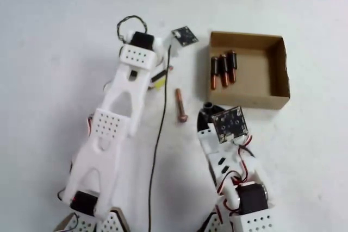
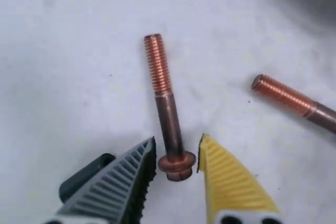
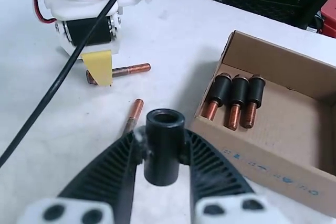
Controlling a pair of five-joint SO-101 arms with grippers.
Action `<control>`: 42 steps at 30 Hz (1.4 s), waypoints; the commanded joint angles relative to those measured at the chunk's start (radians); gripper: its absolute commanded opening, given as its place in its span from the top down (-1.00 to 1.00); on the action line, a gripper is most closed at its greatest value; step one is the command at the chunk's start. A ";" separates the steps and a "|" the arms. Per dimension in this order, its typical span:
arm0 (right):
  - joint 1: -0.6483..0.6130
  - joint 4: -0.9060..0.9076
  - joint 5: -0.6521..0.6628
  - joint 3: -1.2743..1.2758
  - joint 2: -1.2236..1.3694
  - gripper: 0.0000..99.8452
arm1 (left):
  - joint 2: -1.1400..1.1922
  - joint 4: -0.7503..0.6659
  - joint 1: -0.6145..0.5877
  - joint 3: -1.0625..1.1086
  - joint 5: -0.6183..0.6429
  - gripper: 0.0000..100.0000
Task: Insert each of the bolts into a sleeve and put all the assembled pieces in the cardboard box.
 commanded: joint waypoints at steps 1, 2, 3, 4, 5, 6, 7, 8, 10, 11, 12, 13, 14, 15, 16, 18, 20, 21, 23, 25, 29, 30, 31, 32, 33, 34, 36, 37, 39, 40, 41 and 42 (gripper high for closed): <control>0.007 -0.019 -0.005 -0.011 -0.012 0.96 | -0.010 0.002 -0.008 -0.029 -0.006 0.67; 0.007 -0.019 -0.005 -0.011 -0.012 0.96 | -0.010 0.002 -0.008 -0.021 -0.006 0.67; 0.007 -0.019 -0.005 -0.011 -0.012 0.96 | -0.010 -0.002 -0.008 -0.014 -0.006 0.67; 0.007 -0.019 -0.005 -0.009 -0.012 0.96 | -0.010 -0.014 -0.008 0.003 -0.006 0.67; 0.007 -0.019 -0.005 -0.008 -0.012 0.96 | -0.010 -0.031 -0.010 0.021 -0.006 0.67; 0.005 -0.019 -0.005 -0.005 -0.012 0.96 | -0.010 -0.044 -0.012 0.035 -0.006 0.67; 0.005 -0.019 -0.005 -0.005 -0.012 0.96 | -0.010 -0.052 -0.012 0.044 -0.006 0.67; 0.005 -0.019 -0.005 -0.005 -0.012 0.96 | -0.010 -0.052 -0.010 0.043 -0.005 0.67; 0.005 -0.019 -0.005 -0.005 -0.012 0.96 | -0.010 -0.052 -0.007 0.037 0.000 0.67; 0.005 -0.019 -0.005 -0.005 -0.012 0.96 | -0.010 -0.052 -0.007 0.038 0.000 0.67; 0.005 -0.019 -0.005 -0.005 -0.012 0.96 | -0.010 -0.054 -0.007 0.038 0.002 0.67; 0.005 -0.019 -0.005 -0.005 -0.012 0.96 | -0.010 -0.055 -0.007 0.040 0.002 0.68; 0.005 -0.019 -0.005 -0.005 -0.012 0.96 | -0.010 -0.055 -0.007 0.044 0.002 0.72; 0.005 -0.019 -0.005 -0.005 -0.012 0.96 | -0.010 -0.055 -0.007 0.046 0.002 0.78; 0.005 -0.019 -0.005 -0.005 -0.012 0.96 | -0.010 -0.055 -0.007 0.046 0.002 0.84; 0.005 -0.019 -0.005 -0.005 -0.012 0.96 | -0.010 -0.055 -0.007 0.044 0.002 0.95; 0.004 -0.019 -0.005 -0.005 -0.012 0.96 | -0.010 -0.055 -0.007 0.046 0.002 0.94; 0.004 -0.019 -0.005 -0.005 -0.012 0.96 | -0.010 -0.055 -0.007 0.046 0.002 0.93; 0.004 -0.019 -0.005 -0.005 -0.012 0.96 | -0.010 -0.052 -0.007 0.046 0.002 0.93; 0.004 -0.019 -0.005 -0.005 -0.012 0.96 | -0.010 -0.044 -0.007 0.040 0.002 0.93; 0.004 -0.019 -0.005 -0.005 -0.012 0.96 | -0.025 0.034 -0.005 0.029 -0.002 0.93; 0.004 -0.019 -0.005 -0.005 -0.012 0.96 | -0.035 0.049 -0.005 0.018 0.000 0.93; 0.004 -0.019 -0.005 -0.005 -0.012 0.96 | -0.045 0.054 -0.008 0.011 0.002 0.93; 0.004 -0.019 -0.005 -0.005 -0.012 0.96 | -0.061 0.054 -0.013 0.009 0.000 0.93; 0.004 -0.019 -0.005 -0.005 -0.012 0.96 | -0.077 0.054 -0.015 0.003 -0.002 0.93; 0.004 -0.019 -0.005 -0.003 -0.012 0.96 | -0.102 0.055 -0.013 0.008 -0.003 0.93; 0.005 -0.019 -0.005 -0.003 -0.012 0.96 | -0.151 0.055 -0.001 0.017 -0.003 0.93; 0.005 -0.019 -0.005 -0.003 -0.012 0.96 | -0.177 0.055 0.012 0.031 -0.003 0.93; 0.005 -0.019 -0.005 -0.003 -0.012 0.96 | -0.239 0.057 0.025 0.069 -0.005 0.93; 0.005 -0.019 -0.005 -0.003 -0.012 0.96 | -0.272 0.057 0.033 0.095 -0.005 0.93; 0.005 -0.019 -0.005 -0.003 -0.012 0.96 | -0.308 0.057 0.039 0.123 -0.005 0.93; 0.004 -0.019 -0.005 0.000 -0.012 0.96 | -0.344 0.057 0.041 0.155 -0.005 0.93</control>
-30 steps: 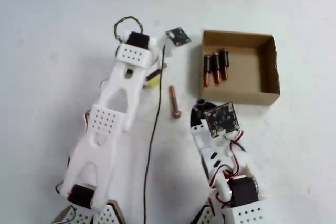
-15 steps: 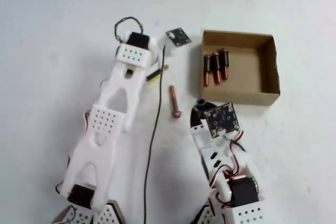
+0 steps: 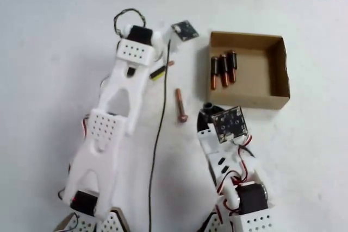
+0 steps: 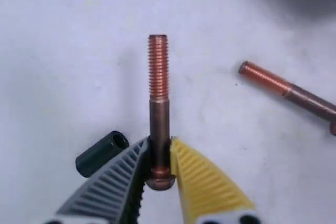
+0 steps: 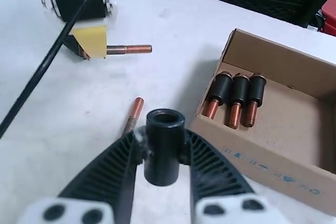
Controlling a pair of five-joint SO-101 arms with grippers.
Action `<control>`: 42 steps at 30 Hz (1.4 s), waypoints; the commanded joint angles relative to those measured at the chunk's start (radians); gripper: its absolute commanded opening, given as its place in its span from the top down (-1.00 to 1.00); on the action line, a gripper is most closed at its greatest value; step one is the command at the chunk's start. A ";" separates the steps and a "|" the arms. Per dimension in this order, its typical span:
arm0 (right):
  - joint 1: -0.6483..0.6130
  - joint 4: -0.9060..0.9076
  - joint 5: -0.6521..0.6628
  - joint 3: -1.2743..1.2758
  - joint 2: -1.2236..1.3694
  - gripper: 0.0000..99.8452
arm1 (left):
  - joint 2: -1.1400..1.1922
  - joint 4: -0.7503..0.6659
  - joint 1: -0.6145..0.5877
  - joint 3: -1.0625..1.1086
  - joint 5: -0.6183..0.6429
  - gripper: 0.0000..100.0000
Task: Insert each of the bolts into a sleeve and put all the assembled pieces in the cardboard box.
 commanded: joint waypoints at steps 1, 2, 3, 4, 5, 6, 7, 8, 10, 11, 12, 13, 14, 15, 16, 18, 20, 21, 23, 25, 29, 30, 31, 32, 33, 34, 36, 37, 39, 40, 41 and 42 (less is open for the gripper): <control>0.004 -0.021 -0.005 -0.005 -0.012 0.96 | -0.205 0.011 0.031 0.078 -0.005 0.93; 0.004 -0.021 -0.005 -0.005 -0.012 0.96 | -0.246 0.011 0.031 0.123 -0.005 0.93; 0.004 -0.021 -0.005 -0.005 -0.012 0.96 | -0.286 0.011 0.031 0.166 -0.006 0.93; 0.004 -0.021 -0.005 -0.005 -0.012 0.96 | -0.326 0.009 0.030 0.215 -0.006 0.93; 0.004 -0.022 -0.005 -0.005 -0.012 0.96 | -0.366 0.008 0.030 0.265 -0.006 0.93; 0.004 -0.022 -0.005 -0.005 -0.012 0.96 | -0.404 0.008 0.028 0.313 -0.006 0.93; 0.004 -0.022 -0.005 -0.005 -0.012 0.96 | -0.443 0.008 0.028 0.358 -0.006 0.93; 0.004 -0.022 -0.005 -0.005 -0.012 0.96 | -0.481 0.008 0.030 0.405 -0.008 0.93; 0.004 -0.022 -0.005 -0.005 -0.012 0.96 | -0.552 0.008 0.031 0.489 -0.011 0.93; 0.004 -0.021 -0.005 -0.005 -0.012 0.96 | -0.587 0.008 0.031 0.529 -0.026 0.93; 0.004 -0.021 -0.005 -0.005 -0.012 0.96 | -0.621 0.008 0.030 0.572 -0.051 0.93; 0.004 -0.021 -0.005 -0.005 -0.012 0.96 | -0.656 0.008 0.027 0.615 -0.075 0.93; 0.004 -0.021 -0.005 -0.003 -0.012 0.96 | -0.691 0.008 0.024 0.663 -0.098 0.93; 0.004 -0.021 -0.005 -0.002 -0.012 0.96 | -0.725 0.006 0.022 0.709 -0.121 0.93; 0.004 -0.022 -0.005 0.000 -0.012 0.96 | -0.759 0.006 0.022 0.755 -0.140 0.93; 0.004 -0.024 -0.005 0.000 -0.012 0.96 | -0.822 0.006 0.022 0.845 -0.172 0.93; 0.004 -0.024 -0.005 0.000 -0.012 0.96 | -0.871 0.005 0.022 0.924 -0.199 0.93; 0.004 -0.024 -0.005 0.000 -0.012 0.96 | -0.892 0.005 0.022 0.959 -0.213 0.93; 0.004 -0.024 -0.005 0.000 -0.012 0.96 | -0.929 0.005 0.022 1.036 -0.247 0.93; 0.004 -0.024 -0.005 0.000 -0.012 0.96 | -0.957 0.003 0.022 1.105 -0.285 0.93; 0.004 -0.021 -0.005 0.000 -0.012 0.96 | -1.000 -0.048 0.022 1.232 -0.331 0.94; 0.004 -0.021 -0.005 0.000 -0.012 0.96 | -1.007 -0.063 0.022 1.263 -0.336 0.95; 0.004 -0.021 -0.005 0.000 -0.012 0.96 | -1.017 -0.080 0.022 1.295 -0.345 0.96; 0.004 -0.021 -0.005 0.000 -0.012 0.96 | -1.023 -0.098 0.022 1.326 -0.356 0.96; 0.004 -0.021 -0.005 0.000 -0.012 0.96 | -1.032 -0.115 0.021 1.358 -0.367 0.96; 0.004 -0.021 -0.005 0.002 -0.012 0.96 | -1.041 -0.137 0.015 1.389 -0.373 0.96; 0.004 -0.021 -0.005 0.002 -0.012 0.96 | -1.063 -0.186 -0.007 1.442 -0.376 0.96; 0.004 -0.021 -0.005 0.002 -0.012 0.96 | -1.075 -0.212 -0.025 1.468 -0.376 0.96; 0.004 -0.021 -0.005 0.002 -0.012 0.96 | -1.099 -0.259 -0.061 1.516 -0.377 0.96; 0.004 -0.021 -0.005 0.002 -0.012 0.96 | -1.109 -0.282 -0.077 1.537 -0.377 0.96; 0.004 -0.021 -0.005 0.002 -0.012 0.96 | -1.116 -0.304 -0.093 1.559 -0.393 0.96; 0.004 -0.021 -0.005 0.002 -0.012 0.96 | -1.121 -0.324 -0.107 1.577 -0.419 0.96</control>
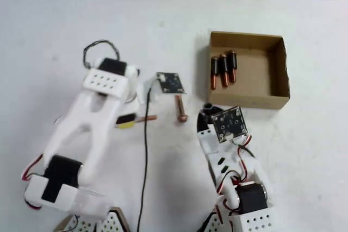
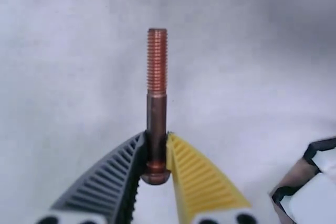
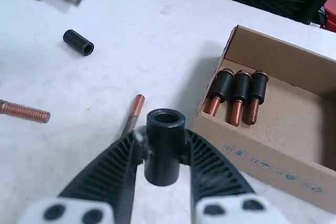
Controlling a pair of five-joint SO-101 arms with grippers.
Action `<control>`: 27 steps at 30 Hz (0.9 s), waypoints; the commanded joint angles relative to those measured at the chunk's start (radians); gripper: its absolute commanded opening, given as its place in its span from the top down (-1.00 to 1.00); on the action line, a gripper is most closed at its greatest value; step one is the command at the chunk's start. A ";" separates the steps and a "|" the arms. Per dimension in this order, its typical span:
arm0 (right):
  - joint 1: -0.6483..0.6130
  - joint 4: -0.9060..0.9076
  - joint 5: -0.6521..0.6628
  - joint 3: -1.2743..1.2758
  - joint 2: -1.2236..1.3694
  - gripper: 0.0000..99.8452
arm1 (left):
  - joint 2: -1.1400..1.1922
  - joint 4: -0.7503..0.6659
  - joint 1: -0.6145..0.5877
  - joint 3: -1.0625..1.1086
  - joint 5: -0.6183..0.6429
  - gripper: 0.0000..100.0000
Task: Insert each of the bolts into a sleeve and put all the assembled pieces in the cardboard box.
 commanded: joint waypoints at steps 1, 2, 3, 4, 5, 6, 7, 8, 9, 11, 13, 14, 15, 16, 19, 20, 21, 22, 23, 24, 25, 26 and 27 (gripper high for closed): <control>0.004 -0.021 -0.005 -0.008 -0.012 0.96 | -0.070 -0.084 -0.059 0.048 -0.072 0.96; 0.004 -0.021 -0.005 -0.008 -0.012 0.96 | -0.070 -0.106 -0.074 0.066 -0.100 0.96; 0.004 -0.021 -0.005 -0.008 -0.012 0.96 | -0.070 -0.130 -0.090 0.084 -0.124 0.96; 0.004 -0.022 -0.005 -0.003 -0.012 0.96 | -0.070 -0.157 -0.107 0.104 -0.150 0.96; 0.004 -0.025 -0.005 0.003 -0.012 0.96 | -0.070 -0.184 -0.122 0.124 -0.180 0.96; 0.004 -0.027 -0.005 0.005 -0.012 0.96 | -0.070 -0.210 -0.137 0.143 -0.216 0.96; 0.004 -0.027 -0.005 0.005 -0.012 0.96 | -0.070 -0.230 -0.151 0.160 -0.253 0.96; 0.004 -0.027 -0.005 0.005 -0.012 0.96 | -0.070 -0.244 -0.160 0.175 -0.290 0.96; 0.004 -0.027 -0.005 0.005 -0.012 0.96 | -0.070 -0.253 -0.166 0.187 -0.327 0.96; 0.004 -0.027 -0.005 0.005 -0.012 0.96 | -0.070 -0.253 -0.171 0.199 -0.388 0.96; 0.004 -0.027 -0.005 0.006 -0.012 0.96 | -0.068 -0.253 -0.171 0.203 -0.431 0.96; 0.004 -0.027 -0.005 0.006 -0.012 0.96 | -0.068 -0.255 -0.171 0.203 -0.448 0.96; 0.004 -0.027 -0.005 0.006 -0.012 0.96 | -0.068 -0.258 -0.173 0.198 -0.465 0.96; 0.004 -0.027 -0.005 0.006 -0.012 0.96 | -0.068 -0.273 -0.173 0.198 -0.473 0.96; 0.004 -0.027 -0.005 0.006 -0.012 0.96 | -0.068 -0.344 -0.173 0.203 -0.474 0.96; 0.004 -0.027 -0.005 0.006 -0.012 0.96 | -0.068 -0.364 -0.173 0.203 -0.474 0.95; 0.004 -0.027 -0.005 0.006 -0.012 0.96 | -0.068 -0.381 -0.173 0.203 -0.473 0.94; 0.004 -0.027 -0.005 0.006 -0.012 0.96 | -0.068 -0.391 -0.171 0.203 -0.473 0.91; 0.004 -0.027 -0.005 0.006 -0.012 0.96 | -0.068 -0.399 -0.170 0.203 -0.473 0.87; 0.004 -0.027 -0.005 0.006 -0.012 0.96 | -0.068 -0.404 -0.170 0.203 -0.473 0.83; 0.004 -0.027 -0.003 0.006 -0.012 0.96 | -0.068 -0.405 -0.170 0.203 -0.473 0.80; 0.004 -0.027 -0.003 0.006 -0.012 0.96 | -0.068 -0.405 -0.170 0.201 -0.473 0.77; 0.004 -0.027 -0.003 0.006 -0.012 0.96 | -0.068 -0.405 -0.170 0.203 -0.473 0.76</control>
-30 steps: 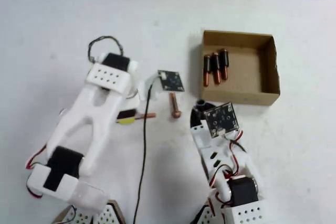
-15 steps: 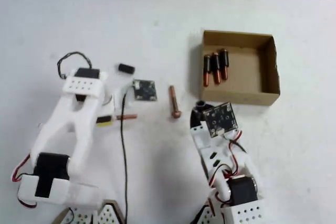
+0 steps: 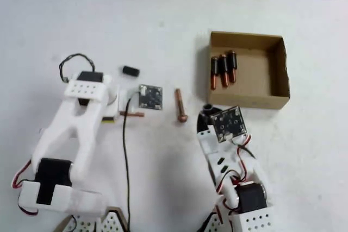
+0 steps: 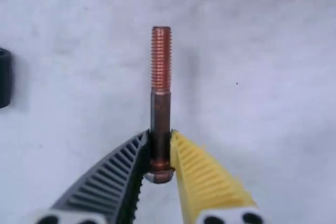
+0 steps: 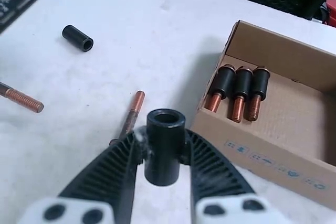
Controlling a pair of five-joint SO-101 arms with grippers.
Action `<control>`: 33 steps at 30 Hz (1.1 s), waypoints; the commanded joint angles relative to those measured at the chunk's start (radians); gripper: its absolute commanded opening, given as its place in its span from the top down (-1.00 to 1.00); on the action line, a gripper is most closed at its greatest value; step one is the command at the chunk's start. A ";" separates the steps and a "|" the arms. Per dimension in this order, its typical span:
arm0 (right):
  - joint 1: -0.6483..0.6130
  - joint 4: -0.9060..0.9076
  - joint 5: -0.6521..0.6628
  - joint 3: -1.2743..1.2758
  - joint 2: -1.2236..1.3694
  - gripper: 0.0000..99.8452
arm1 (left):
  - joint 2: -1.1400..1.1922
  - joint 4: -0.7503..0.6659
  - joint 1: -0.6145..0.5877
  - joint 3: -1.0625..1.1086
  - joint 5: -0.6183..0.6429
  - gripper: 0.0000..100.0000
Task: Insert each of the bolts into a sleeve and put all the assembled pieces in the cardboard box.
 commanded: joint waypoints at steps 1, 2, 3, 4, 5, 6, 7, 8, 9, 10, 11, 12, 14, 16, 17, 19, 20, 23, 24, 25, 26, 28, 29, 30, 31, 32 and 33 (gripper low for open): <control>0.002 -0.025 -0.002 -0.009 -0.010 0.96 | -0.053 -0.020 -0.010 -0.005 -0.006 0.75; 0.002 -0.025 -0.002 -0.009 -0.010 0.96 | -0.053 -0.020 -0.010 -0.005 -0.006 0.75; 0.002 -0.025 -0.002 -0.009 -0.010 0.96 | -0.053 -0.018 -0.012 -0.005 -0.006 0.75; 0.002 -0.025 -0.002 -0.009 -0.010 0.96 | -0.053 -0.017 -0.012 -0.005 -0.006 0.75; 0.002 -0.025 -0.002 -0.009 -0.010 0.96 | -0.053 -0.017 -0.012 -0.005 -0.006 0.75; 0.002 -0.025 -0.002 -0.009 -0.010 0.96 | -0.053 -0.017 -0.012 -0.005 -0.005 0.75; 0.002 -0.025 -0.002 -0.009 -0.010 0.96 | -0.053 -0.017 -0.012 -0.005 -0.005 0.75; 0.002 -0.025 -0.002 -0.009 -0.010 0.96 | -0.053 -0.017 -0.012 -0.008 0.003 0.75; 0.002 -0.025 -0.002 -0.009 -0.010 0.96 | -0.058 -0.017 -0.010 -0.011 0.031 0.75; 0.002 -0.025 -0.002 -0.009 -0.010 0.96 | -0.061 -0.017 -0.007 -0.014 0.075 0.75; 0.002 -0.025 -0.002 -0.009 -0.010 0.96 | -0.061 -0.018 -0.002 -0.015 0.126 0.75; 0.002 -0.025 -0.002 -0.009 -0.010 0.96 | -0.062 -0.018 0.010 -0.017 0.180 0.75; 0.002 -0.025 -0.002 -0.009 -0.010 0.96 | -0.062 -0.015 0.025 -0.041 0.287 0.75; 0.002 -0.025 -0.002 -0.009 -0.010 0.96 | -0.062 -0.009 0.035 -0.075 0.404 0.75; 0.002 -0.025 -0.002 -0.009 -0.010 0.96 | -0.062 -0.009 0.038 -0.092 0.462 0.75; 0.002 -0.025 -0.002 -0.009 -0.010 0.96 | -0.062 -0.008 0.039 -0.124 0.583 0.75; 0.002 -0.025 -0.002 -0.009 -0.010 0.96 | -0.062 -0.008 0.039 -0.143 0.649 0.75; 0.002 -0.025 -0.002 -0.009 -0.010 0.96 | -0.062 0.037 0.036 -0.203 0.815 0.75; 0.002 -0.025 -0.002 -0.009 -0.010 0.96 | -0.062 0.068 0.038 -0.226 0.856 0.75; 0.002 -0.025 -0.002 -0.009 -0.010 0.96 | -0.062 0.103 0.039 -0.252 0.890 0.75; 0.002 -0.025 -0.002 -0.009 -0.010 0.96 | -0.062 0.138 0.039 -0.282 0.921 0.75; 0.002 -0.025 -0.002 -0.009 -0.010 0.96 | -0.062 0.206 0.038 -0.341 0.968 0.75; 0.002 -0.025 -0.002 -0.009 -0.010 0.96 | -0.062 0.242 0.036 -0.373 0.988 0.76; 0.002 -0.025 -0.002 -0.009 -0.010 0.96 | -0.062 0.276 0.035 -0.404 1.010 0.78; 0.002 -0.025 -0.002 -0.009 -0.010 0.96 | -0.062 0.308 0.036 -0.430 1.030 0.81; 0.002 -0.025 -0.002 -0.009 -0.010 0.96 | -0.062 0.339 0.038 -0.453 1.049 0.86; 0.002 -0.025 -0.002 -0.009 -0.010 0.96 | -0.062 0.368 0.039 -0.474 1.068 0.89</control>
